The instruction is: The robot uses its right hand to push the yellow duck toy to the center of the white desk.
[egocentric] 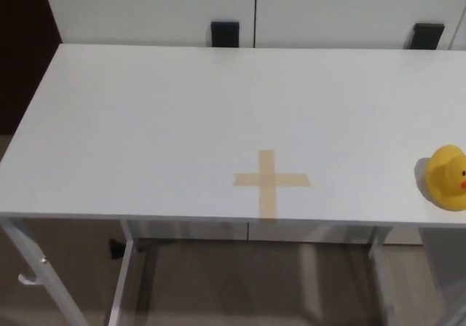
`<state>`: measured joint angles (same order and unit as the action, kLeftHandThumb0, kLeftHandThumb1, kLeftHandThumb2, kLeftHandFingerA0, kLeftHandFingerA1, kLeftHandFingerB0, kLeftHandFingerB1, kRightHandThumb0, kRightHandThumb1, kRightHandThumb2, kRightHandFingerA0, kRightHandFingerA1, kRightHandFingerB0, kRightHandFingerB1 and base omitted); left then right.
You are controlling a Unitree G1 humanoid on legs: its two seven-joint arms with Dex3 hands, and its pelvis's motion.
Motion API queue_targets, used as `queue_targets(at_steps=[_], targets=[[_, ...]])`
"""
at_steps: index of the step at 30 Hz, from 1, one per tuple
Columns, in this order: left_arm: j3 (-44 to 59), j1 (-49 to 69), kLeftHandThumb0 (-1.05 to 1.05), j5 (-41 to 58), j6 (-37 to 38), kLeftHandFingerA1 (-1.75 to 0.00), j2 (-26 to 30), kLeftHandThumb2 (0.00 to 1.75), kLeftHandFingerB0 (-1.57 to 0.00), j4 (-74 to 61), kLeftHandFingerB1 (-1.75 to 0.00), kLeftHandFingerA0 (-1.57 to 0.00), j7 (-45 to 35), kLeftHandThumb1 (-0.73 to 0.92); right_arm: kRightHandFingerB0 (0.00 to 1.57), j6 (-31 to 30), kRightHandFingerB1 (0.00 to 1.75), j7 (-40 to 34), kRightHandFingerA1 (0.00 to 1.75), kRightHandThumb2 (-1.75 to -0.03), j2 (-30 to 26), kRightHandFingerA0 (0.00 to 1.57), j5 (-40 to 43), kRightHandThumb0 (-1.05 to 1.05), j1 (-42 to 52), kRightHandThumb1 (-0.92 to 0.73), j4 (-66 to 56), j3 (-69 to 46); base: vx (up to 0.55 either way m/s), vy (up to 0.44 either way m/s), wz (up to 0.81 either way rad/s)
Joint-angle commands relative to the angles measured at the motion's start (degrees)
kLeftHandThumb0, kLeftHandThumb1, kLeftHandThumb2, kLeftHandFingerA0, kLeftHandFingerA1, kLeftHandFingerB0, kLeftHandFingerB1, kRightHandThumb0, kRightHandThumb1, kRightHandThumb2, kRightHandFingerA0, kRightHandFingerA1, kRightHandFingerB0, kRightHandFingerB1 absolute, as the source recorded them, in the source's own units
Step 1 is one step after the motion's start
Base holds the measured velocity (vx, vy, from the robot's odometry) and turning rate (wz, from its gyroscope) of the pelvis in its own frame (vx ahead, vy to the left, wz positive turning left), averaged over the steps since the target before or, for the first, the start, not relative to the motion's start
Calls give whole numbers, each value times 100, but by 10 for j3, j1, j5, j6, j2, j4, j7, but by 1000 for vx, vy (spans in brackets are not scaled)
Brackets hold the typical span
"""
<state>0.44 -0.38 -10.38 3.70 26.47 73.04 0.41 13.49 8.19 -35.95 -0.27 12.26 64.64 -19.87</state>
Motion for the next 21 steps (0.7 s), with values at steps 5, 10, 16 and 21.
queue_targets(at_steps=[5, 10, 16, 21], targets=[[11, -5, -16, 7, 9, -81, 7, 86, -85, 10, -83, -84, -2, 60, 14, 55, 50, -39, 76, -60, 0, 17, 67, -46, -6, -68, -25, -77, 0, 0, 0], [4, -1, -18, -1, 12, -78, 6, 78, -82, 9, -81, -82, 0, 62, 0, 3, 31, -35, 47, -101, -45, 0, 72, -75, -51, -62, -48, -103, 0, 0, 0], [3, 0, -13, -1, 12, -80, 9, 89, -84, 9, -80, -85, -3, 58, 4, -46, 33, -67, 45, -107, -57, 0, 86, -86, -106, -69, -182, -129, 0, 0, 0], [8, -3, -16, 3, 6, -87, 11, 81, -88, 10, -83, -88, 0, 61, 5, -81, 53, -68, 61, -103, -42, 3, 90, -88, -179, -65, -291, -122, 0, 0, 0]])
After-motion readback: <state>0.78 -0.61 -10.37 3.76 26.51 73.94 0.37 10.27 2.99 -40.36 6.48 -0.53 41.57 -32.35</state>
